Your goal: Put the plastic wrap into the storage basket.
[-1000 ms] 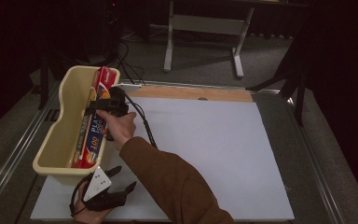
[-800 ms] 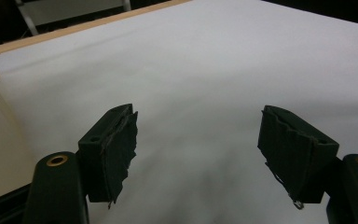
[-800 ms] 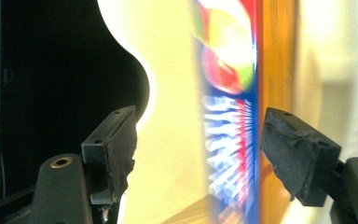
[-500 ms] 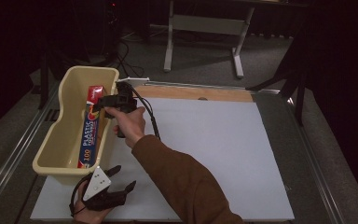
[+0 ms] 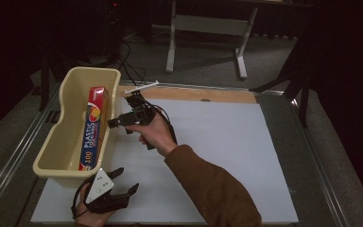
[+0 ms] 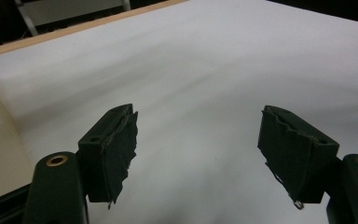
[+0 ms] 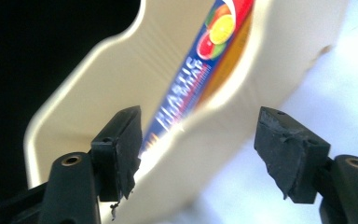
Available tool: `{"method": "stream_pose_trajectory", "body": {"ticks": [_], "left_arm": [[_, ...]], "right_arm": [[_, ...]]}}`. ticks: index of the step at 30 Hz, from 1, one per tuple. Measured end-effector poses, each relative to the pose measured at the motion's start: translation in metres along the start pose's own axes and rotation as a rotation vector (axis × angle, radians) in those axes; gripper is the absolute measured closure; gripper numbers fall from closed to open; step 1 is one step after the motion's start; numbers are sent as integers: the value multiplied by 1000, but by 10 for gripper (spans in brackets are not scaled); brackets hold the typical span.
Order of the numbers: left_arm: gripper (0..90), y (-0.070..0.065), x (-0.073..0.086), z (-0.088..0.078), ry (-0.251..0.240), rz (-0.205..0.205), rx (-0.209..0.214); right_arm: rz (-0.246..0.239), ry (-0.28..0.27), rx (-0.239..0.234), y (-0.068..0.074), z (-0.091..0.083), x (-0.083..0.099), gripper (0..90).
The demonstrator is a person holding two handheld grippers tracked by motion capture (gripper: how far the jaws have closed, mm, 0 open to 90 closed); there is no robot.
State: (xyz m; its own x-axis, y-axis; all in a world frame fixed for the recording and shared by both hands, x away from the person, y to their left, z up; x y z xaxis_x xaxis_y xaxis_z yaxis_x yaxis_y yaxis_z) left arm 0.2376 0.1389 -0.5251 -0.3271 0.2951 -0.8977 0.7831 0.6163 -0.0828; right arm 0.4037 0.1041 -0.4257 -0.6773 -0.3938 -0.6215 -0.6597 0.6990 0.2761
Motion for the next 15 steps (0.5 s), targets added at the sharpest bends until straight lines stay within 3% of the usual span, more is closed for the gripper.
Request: {"method": "stream_pose_trajectory", "body": {"ticks": [2,5,8,15], "left_arm": [[278,0,0,1,4,2,0],[278,-1,0,1,4,0,-1],[278,-1,0,1,4,-3,0],[277,-1,0,1,7,-4,2]], "right_arm": [[-126,-38,43,-6,-8,11,298],[-228,-75,75,-14,-21,25,297],[-305,-102,123,-27,-35,41,295],[-406,-162,190,-56,-66,78,283]]}}
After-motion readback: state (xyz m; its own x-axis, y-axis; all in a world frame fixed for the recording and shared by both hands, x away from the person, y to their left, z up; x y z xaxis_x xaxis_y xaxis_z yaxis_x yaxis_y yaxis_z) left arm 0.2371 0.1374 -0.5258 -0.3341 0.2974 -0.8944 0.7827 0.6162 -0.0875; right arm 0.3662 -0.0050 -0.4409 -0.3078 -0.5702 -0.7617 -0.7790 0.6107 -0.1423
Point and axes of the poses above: each handheld gripper's, and its own axes: z roughly forward along the jaws, x roughly out of its underside, y roughly to its left, the point moved 7 cm from there along z, roughly forward along the jaws, and after that the axes turned 14 degrees about x, right-handed, at the moved point
